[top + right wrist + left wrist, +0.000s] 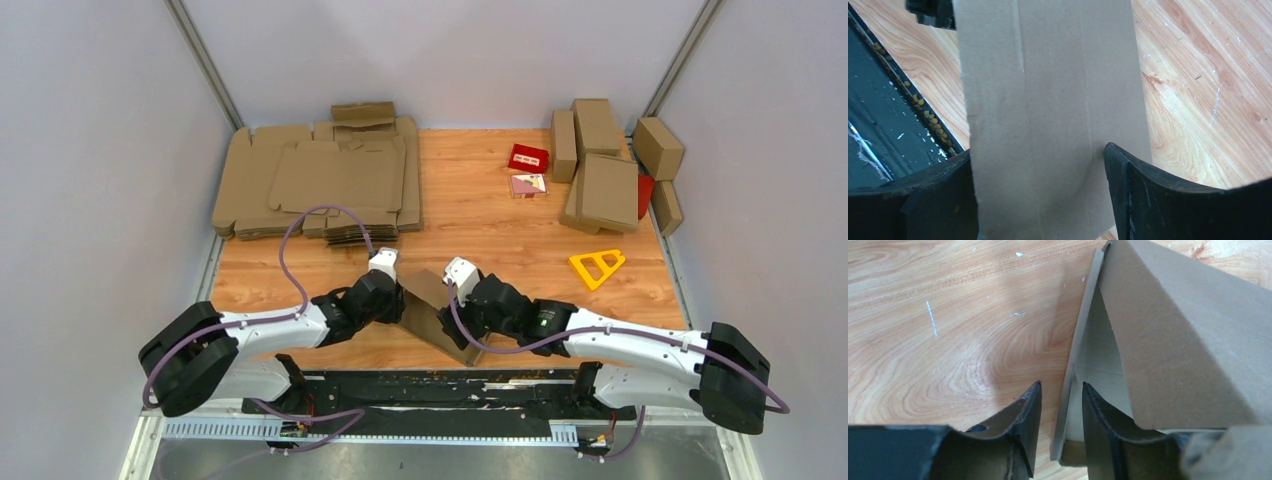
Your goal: Fold the paper box
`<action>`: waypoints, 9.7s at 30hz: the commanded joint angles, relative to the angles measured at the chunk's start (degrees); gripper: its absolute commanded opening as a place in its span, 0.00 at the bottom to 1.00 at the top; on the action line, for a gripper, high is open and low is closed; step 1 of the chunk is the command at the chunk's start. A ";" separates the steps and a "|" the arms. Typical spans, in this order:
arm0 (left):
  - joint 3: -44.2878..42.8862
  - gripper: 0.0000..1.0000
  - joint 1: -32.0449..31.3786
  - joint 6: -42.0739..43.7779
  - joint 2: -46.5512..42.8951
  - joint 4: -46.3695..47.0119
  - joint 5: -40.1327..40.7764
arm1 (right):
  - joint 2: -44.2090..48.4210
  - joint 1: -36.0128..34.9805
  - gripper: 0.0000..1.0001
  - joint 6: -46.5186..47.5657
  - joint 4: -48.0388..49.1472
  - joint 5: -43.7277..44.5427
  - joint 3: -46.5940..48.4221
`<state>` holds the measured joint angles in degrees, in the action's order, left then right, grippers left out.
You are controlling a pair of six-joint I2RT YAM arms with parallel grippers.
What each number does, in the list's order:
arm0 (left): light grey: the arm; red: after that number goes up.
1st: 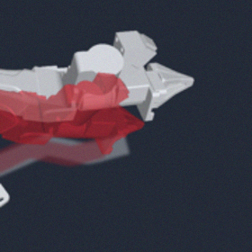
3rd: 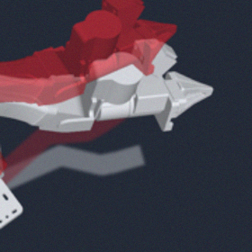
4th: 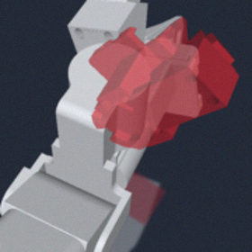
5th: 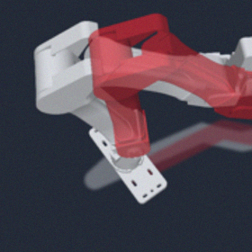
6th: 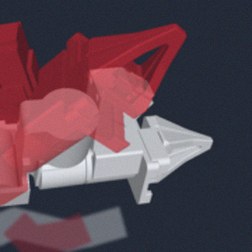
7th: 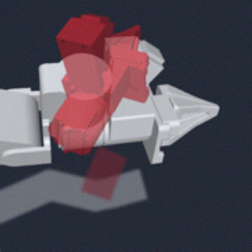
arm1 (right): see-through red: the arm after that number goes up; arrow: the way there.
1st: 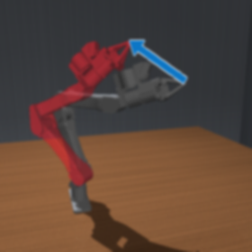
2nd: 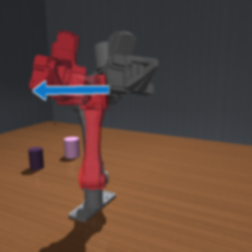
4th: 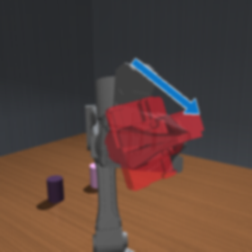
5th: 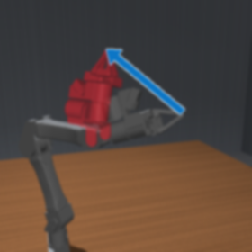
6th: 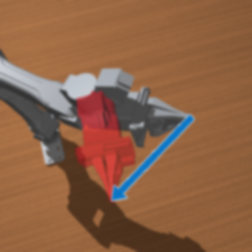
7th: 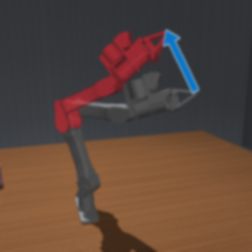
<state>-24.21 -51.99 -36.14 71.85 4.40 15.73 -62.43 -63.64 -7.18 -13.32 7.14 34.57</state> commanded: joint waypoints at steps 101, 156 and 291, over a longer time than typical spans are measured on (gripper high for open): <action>2.67 0.52 14.63 2.98 -4.68 4.55 -29.92 | 10.59 3.61 0.46 -51.44 -4.39 5.47 -13.54; -13.53 0.21 13.23 16.16 11.78 1.92 -24.92 | -16.76 27.54 0.51 -6.56 -1.82 -23.28 2.54; 13.96 0.00 3.30 -18.61 -27.46 -6.49 -18.97 | -28.61 24.04 0.31 -3.57 1.58 -21.94 10.35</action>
<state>-10.59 -48.62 -53.93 43.53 -6.11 -3.97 -88.79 -39.48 -11.86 -10.41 -14.11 46.78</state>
